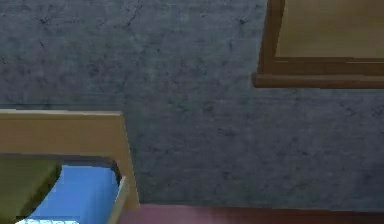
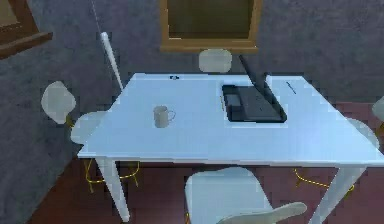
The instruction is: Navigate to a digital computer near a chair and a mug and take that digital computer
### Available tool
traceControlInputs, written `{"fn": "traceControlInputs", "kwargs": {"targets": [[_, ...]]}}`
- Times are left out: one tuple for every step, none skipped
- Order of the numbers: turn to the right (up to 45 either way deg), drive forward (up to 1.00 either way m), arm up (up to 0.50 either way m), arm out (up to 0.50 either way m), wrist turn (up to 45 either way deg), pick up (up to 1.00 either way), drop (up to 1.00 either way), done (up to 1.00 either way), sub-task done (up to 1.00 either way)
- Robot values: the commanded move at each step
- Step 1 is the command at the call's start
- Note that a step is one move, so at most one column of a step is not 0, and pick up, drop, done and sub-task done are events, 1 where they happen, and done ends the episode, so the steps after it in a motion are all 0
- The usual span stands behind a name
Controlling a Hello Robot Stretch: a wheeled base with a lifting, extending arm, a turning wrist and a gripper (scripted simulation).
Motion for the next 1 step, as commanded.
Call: {"fn": "traceControlInputs", "kwargs": {"targets": [[45.0,0.00,0.00,0.00,0.0,0.00,0.00,0.00,0.00]]}}
